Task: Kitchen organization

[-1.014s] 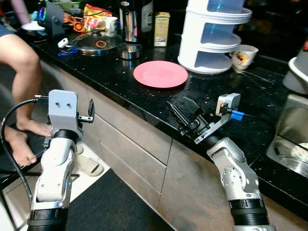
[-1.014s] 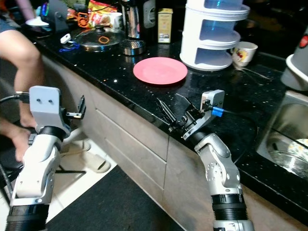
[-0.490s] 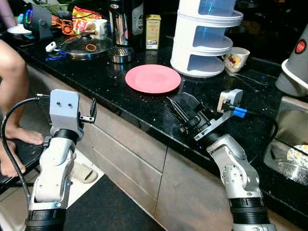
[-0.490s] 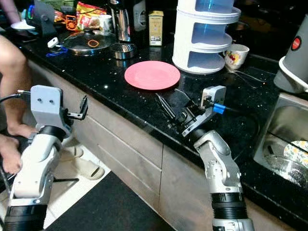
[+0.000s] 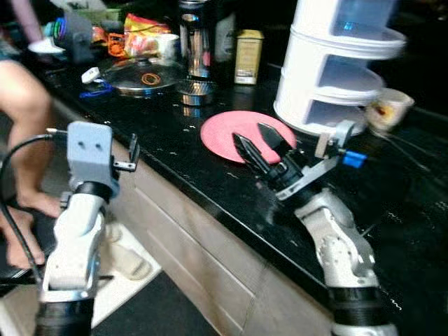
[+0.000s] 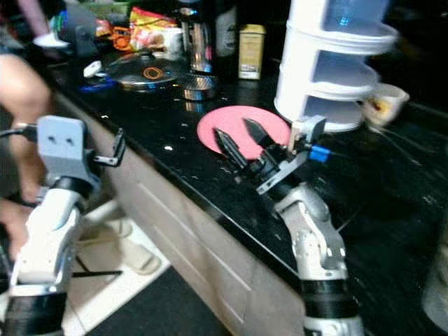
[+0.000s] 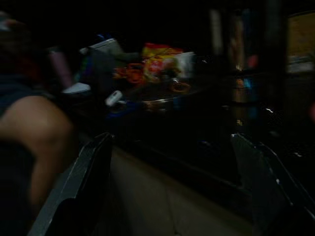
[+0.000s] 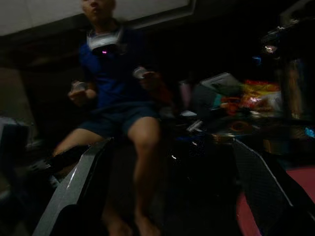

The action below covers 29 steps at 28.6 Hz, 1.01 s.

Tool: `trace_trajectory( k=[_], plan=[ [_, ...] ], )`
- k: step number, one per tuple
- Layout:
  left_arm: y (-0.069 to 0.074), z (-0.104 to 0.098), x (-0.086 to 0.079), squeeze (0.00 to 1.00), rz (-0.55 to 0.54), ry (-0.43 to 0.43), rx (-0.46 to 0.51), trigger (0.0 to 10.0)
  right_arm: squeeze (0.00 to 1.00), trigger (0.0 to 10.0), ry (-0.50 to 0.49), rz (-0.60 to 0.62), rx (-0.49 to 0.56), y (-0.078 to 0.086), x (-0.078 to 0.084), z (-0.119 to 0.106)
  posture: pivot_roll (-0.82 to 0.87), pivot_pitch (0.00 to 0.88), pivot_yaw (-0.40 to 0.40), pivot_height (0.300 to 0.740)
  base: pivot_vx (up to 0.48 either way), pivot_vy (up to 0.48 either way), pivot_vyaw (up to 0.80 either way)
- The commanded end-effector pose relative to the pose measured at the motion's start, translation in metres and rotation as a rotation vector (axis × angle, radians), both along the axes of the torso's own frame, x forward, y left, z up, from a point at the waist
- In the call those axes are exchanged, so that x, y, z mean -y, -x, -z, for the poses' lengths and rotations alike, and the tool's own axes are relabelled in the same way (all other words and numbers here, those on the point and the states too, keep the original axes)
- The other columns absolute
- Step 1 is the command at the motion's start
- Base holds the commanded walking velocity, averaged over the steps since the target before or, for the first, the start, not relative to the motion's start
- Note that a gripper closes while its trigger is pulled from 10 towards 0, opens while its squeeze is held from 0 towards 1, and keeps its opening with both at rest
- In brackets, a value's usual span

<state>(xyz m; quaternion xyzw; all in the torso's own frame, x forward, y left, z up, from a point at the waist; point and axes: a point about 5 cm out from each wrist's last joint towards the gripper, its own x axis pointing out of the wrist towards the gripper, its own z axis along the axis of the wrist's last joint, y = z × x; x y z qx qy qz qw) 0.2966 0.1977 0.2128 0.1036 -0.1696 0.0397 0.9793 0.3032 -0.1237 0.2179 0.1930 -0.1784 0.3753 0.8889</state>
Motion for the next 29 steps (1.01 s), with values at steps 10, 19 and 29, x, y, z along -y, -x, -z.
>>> trace_trajectory(
  k=[10,19,29],
  plan=[
    [-0.001,0.002,0.01,0.0,0.047,0.025,-0.01,10.0,0.0,10.0,0.02,0.069,-0.03,-0.004,0.013,0.002,0.08,0.0,-0.041,0.74,0.027,0.0,0.0],
    [-0.002,0.004,0.013,0.0,0.059,0.024,-0.015,10.0,0.0,10.0,0.213,0.315,-0.031,-0.021,0.03,-0.01,0.08,0.0,-0.044,0.74,0.0,0.0,0.0],
    [-0.003,0.005,0.016,0.0,0.07,0.023,-0.02,10.0,0.0,10.0,0.421,0.606,0.0,-0.035,0.057,-0.024,0.07,0.0,-0.042,0.74,0.0,0.0,0.0]
  ],
)
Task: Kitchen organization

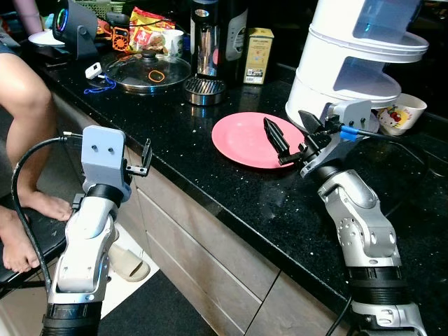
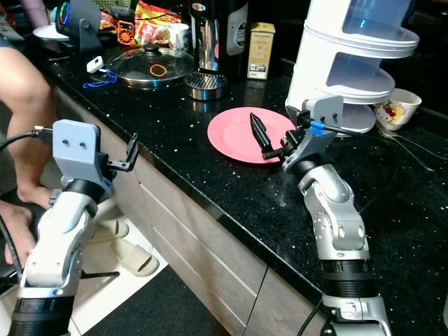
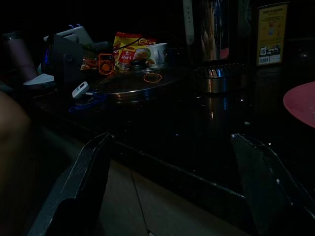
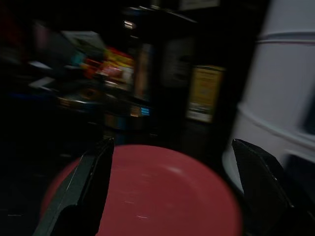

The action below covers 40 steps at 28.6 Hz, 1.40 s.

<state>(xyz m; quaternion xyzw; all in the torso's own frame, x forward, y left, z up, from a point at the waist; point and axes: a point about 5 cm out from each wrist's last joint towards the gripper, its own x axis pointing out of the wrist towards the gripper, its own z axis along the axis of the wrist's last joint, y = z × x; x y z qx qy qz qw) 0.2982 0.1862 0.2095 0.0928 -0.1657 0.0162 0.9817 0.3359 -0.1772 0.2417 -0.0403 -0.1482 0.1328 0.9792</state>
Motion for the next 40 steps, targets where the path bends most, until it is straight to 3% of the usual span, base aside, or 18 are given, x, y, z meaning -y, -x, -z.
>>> trace_trajectory(
  k=[1,6,7,11,19,23,24,27,33,40],
  plan=[
    [-0.002,0.002,0.004,0.0,0.022,0.009,-0.008,10.0,0.0,10.0,0.036,0.026,-0.001,-0.002,0.004,0.0,0.07,0.0,-0.042,0.74,0.0,0.0,0.0],
    [-0.002,0.002,0.006,0.0,0.026,0.007,-0.011,10.0,0.0,10.0,0.466,0.03,0.071,-0.001,0.006,-0.008,0.07,0.0,-0.042,0.74,0.0,0.0,0.0],
    [-0.001,0.002,0.006,0.0,0.028,0.006,-0.012,10.0,0.0,10.0,0.514,-0.092,0.11,0.008,0.002,-0.015,0.08,0.0,-0.043,0.74,0.0,0.0,0.0],
    [-0.001,0.003,0.007,0.0,0.03,0.004,-0.013,10.0,0.0,10.0,0.559,-0.336,0.122,0.027,-0.009,-0.019,0.07,0.0,-0.044,0.74,0.0,0.0,0.0],
    [-0.001,0.003,0.011,0.0,0.039,0.003,-0.015,10.0,0.0,10.0,0.662,-0.448,0.035,0.033,-0.024,0.001,0.07,0.0,-0.047,0.74,0.0,0.0,0.0],
    [-0.001,0.003,0.011,0.0,0.04,0.002,-0.014,10.0,0.0,10.0,0.714,-0.435,0.013,0.03,-0.03,0.008,0.07,0.0,-0.048,0.74,0.0,0.0,0.0],
    [-0.001,0.003,0.011,0.0,0.04,0.002,-0.012,10.0,0.0,10.0,0.815,-0.296,-0.058,0.015,-0.024,0.022,0.07,0.0,-0.048,0.74,0.0,0.0,0.0],
    [-0.001,0.003,0.011,0.0,0.039,0.002,-0.011,10.0,0.0,10.0,0.853,-0.233,-0.103,0.009,-0.019,0.031,0.07,0.0,-0.049,0.74,0.0,0.0,0.0],
    [0.0,0.005,0.009,0.0,0.031,-0.001,-0.02,10.0,0.0,10.0,0.914,-0.243,-0.138,0.009,-0.017,0.035,0.07,0.0,-0.048,0.74,0.0,0.0,0.0],
    [0.001,0.015,0.008,0.0,0.047,0.054,-0.082,10.0,0.0,10.0,0.954,-0.278,-0.135,0.011,-0.026,0.039,0.07,0.0,-0.054,0.74,0.0,0.0,0.0]
  ],
)
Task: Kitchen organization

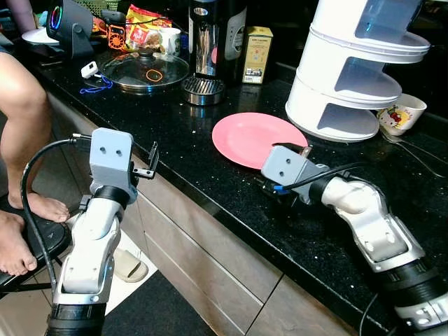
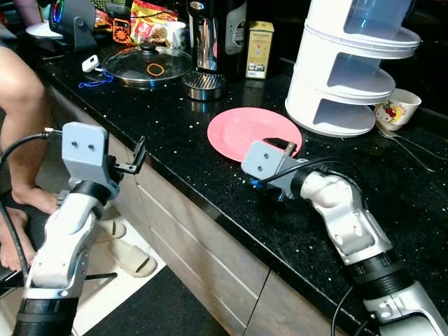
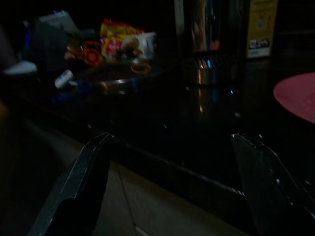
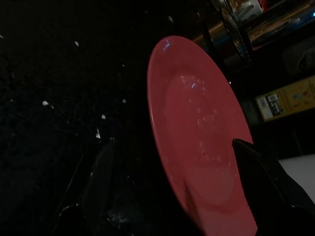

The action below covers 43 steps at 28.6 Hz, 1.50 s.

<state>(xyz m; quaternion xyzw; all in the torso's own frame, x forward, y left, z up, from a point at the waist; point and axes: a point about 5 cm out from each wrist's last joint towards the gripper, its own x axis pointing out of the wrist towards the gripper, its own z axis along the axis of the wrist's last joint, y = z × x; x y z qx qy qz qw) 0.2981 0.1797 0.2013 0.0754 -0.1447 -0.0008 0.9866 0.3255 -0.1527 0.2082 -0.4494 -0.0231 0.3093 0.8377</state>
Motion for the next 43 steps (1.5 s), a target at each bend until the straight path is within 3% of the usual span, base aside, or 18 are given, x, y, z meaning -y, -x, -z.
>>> trace_trajectory(
  k=[1,3,8,13,18,28,34,43],
  plan=[
    [0.001,0.01,0.003,0.0,0.032,0.04,-0.054,10.0,0.0,10.0,0.024,-0.005,-0.02,0.0,-0.002,0.006,0.08,0.0,-0.053,0.74,0.0,0.0,0.0],
    [0.001,0.013,0.006,0.0,0.06,0.057,-0.073,10.0,0.0,10.0,0.026,-0.002,-0.014,-0.001,-0.003,0.005,0.08,0.0,-0.053,0.74,0.0,0.0,0.0],
    [0.006,0.024,0.026,0.0,0.274,0.131,-0.155,10.0,0.0,10.0,0.031,0.006,0.007,-0.003,-0.004,0.003,0.08,0.0,-0.055,0.74,0.0,0.0,0.0],
    [0.012,0.024,0.034,0.0,0.432,0.204,-0.205,10.0,0.0,10.0,0.03,-0.015,0.01,-0.001,-0.007,0.002,0.07,0.0,-0.054,0.74,0.0,0.0,0.0],
    [0.018,0.024,0.035,0.0,0.538,0.204,-0.259,10.0,0.0,10.0,0.024,-0.034,0.018,0.0,-0.012,0.001,0.07,0.0,-0.053,0.74,0.0,0.0,0.0],
    [0.025,0.022,0.031,0.0,0.588,0.189,-0.301,10.0,0.0,10.0,0.069,0.01,0.044,-0.006,-0.031,0.004,0.07,0.0,-0.056,0.74,0.0,0.0,0.0],
    [0.027,0.02,0.031,0.0,0.586,0.193,-0.304,10.0,0.0,10.0,0.079,0.161,0.067,-0.022,-0.024,0.001,0.07,0.0,-0.061,0.74,0.0,0.0,0.0],
    [0.028,0.017,0.032,0.0,0.588,0.202,-0.297,10.0,0.0,10.0,0.137,0.213,0.067,-0.027,-0.013,0.005,0.07,0.0,-0.066,0.74,0.0,0.0,0.0]
  ],
)
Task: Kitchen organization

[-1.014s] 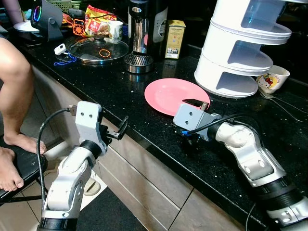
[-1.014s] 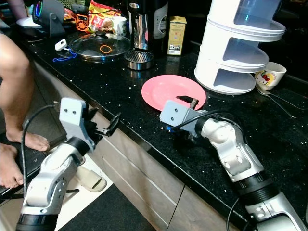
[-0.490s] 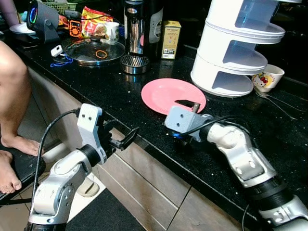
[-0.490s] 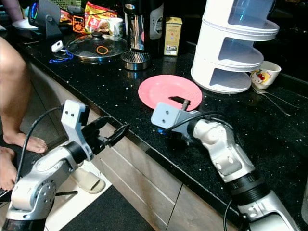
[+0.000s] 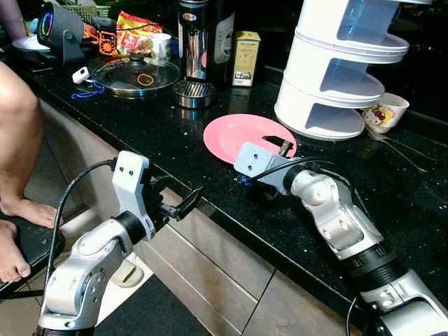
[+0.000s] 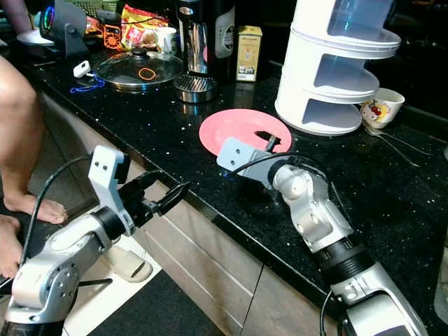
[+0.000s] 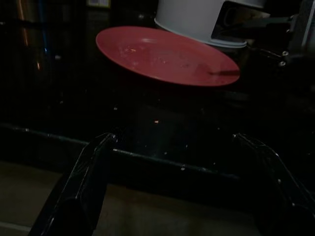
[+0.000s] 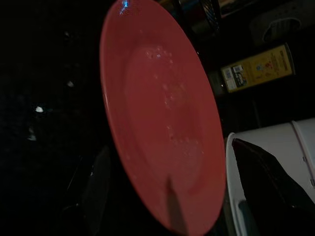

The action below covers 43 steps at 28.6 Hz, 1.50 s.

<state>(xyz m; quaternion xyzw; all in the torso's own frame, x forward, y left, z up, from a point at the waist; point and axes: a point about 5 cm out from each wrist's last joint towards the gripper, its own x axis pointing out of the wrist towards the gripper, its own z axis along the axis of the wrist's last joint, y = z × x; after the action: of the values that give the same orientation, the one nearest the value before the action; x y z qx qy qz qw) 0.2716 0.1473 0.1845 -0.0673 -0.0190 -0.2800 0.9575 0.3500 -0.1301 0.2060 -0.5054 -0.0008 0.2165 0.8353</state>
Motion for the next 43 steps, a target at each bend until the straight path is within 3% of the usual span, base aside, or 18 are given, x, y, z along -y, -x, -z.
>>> trace_trajectory(
  k=[1,2,3,4,5,6,22,29,32,37,43],
  plan=[
    [0.002,0.0,-0.001,0.0,0.004,0.0,-0.01,10.0,0.0,10.0,0.029,0.038,-0.015,-0.003,0.009,0.003,0.07,0.0,-0.066,0.74,0.0,0.0,0.0],
    [0.002,0.0,-0.001,0.0,0.004,0.0,-0.01,10.0,0.0,10.0,0.036,0.039,-0.014,-0.003,0.01,0.003,0.07,0.0,-0.064,0.74,0.0,0.0,0.0],
    [0.002,-0.001,-0.001,0.0,0.003,0.002,-0.009,10.0,0.0,7.7,0.056,0.028,-0.017,-0.002,0.01,0.005,0.07,0.0,-0.064,0.74,0.0,0.0,0.0],
    [0.002,-0.001,-0.001,0.0,0.003,0.002,-0.009,10.0,0.0,7.7,0.056,0.028,-0.017,-0.002,0.01,0.005,0.07,0.0,-0.064,0.74,0.0,0.0,0.0],
    [0.002,-0.001,-0.001,0.0,0.004,0.002,-0.01,10.0,0.0,1.7,0.06,0.017,-0.019,-0.002,0.009,0.006,0.07,0.0,-0.064,0.74,0.0,0.0,0.0],
    [0.001,-0.001,-0.001,0.0,0.004,0.001,-0.01,10.0,0.0,0.0,0.065,0.008,-0.022,-0.001,0.008,0.008,0.07,0.0,-0.065,0.74,0.0,0.0,0.0],
    [0.003,-0.001,-0.002,0.0,0.001,-0.008,-0.02,10.0,0.0,0.0,0.052,-0.019,0.036,-0.001,0.001,0.007,0.08,0.0,-0.067,0.74,0.0,0.0,0.0],
    [0.004,0.0,0.0,0.0,0.002,-0.012,-0.024,10.0,0.0,0.0,-0.008,-0.038,0.075,-0.001,0.002,0.001,0.07,0.0,-0.065,0.74,0.0,0.0,0.0],
    [0.003,0.0,0.001,0.0,0.004,-0.015,-0.022,10.0,0.0,0.0,-0.061,-0.059,0.134,0.0,0.002,-0.007,0.08,0.0,-0.064,0.74,0.0,0.0,0.0],
    [0.0,-0.003,0.001,0.0,-0.003,-0.024,-0.004,10.0,0.0,0.0,-0.139,-0.178,0.331,0.009,-0.004,-0.039,0.07,0.0,-0.054,0.74,0.0,0.0,0.0],
    [-0.002,-0.007,0.002,0.0,0.0,-0.023,0.01,10.0,0.0,0.0,0.022,-0.141,0.42,0.009,0.018,-0.047,0.07,0.0,-0.053,0.74,0.0,0.0,0.0]
  ],
)
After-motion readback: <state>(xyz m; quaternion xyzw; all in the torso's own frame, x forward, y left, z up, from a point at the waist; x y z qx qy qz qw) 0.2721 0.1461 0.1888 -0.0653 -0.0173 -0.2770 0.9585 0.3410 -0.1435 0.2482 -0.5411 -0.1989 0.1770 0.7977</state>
